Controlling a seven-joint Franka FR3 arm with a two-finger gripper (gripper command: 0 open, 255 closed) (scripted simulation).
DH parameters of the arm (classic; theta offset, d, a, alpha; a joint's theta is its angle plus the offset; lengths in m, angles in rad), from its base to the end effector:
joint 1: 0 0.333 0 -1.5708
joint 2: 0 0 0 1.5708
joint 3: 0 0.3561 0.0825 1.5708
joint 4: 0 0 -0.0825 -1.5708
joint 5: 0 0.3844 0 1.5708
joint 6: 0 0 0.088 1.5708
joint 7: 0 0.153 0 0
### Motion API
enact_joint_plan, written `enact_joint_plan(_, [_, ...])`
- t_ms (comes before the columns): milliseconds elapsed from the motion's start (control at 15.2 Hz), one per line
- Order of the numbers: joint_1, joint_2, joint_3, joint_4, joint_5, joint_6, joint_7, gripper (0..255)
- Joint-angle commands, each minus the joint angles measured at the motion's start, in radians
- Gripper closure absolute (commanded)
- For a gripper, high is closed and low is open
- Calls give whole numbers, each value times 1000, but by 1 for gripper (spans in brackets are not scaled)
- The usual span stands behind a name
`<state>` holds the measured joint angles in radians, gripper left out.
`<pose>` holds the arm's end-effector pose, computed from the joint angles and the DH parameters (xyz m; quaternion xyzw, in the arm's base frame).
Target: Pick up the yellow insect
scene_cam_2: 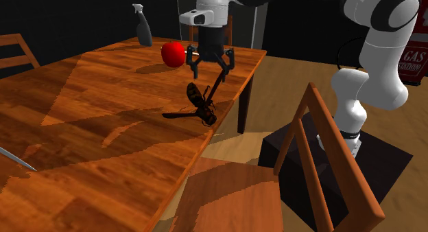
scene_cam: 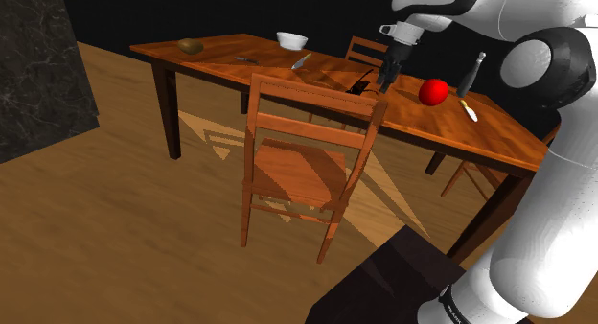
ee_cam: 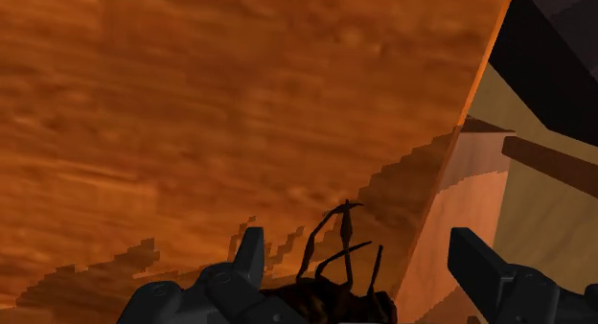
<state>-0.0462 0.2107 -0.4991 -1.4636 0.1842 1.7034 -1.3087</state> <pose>0.5695 -0.2805 0.5705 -0.9282 -0.3686 -0.0496 0.0032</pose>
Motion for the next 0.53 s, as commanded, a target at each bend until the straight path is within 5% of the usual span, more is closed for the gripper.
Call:
enact_joint_plan(0, [-1, 3, 0, -22, 3, 25, -9, 0])
enact_joint_plan(330, [4, -2, 2, -77, 1, 75, -12, 0])
enact_joint_plan(396, [4, -4, 2, -79, 1, 76, -11, 255])
enact_joint_plan(462, [4, -4, 2, -79, 1, 76, -11, 255])
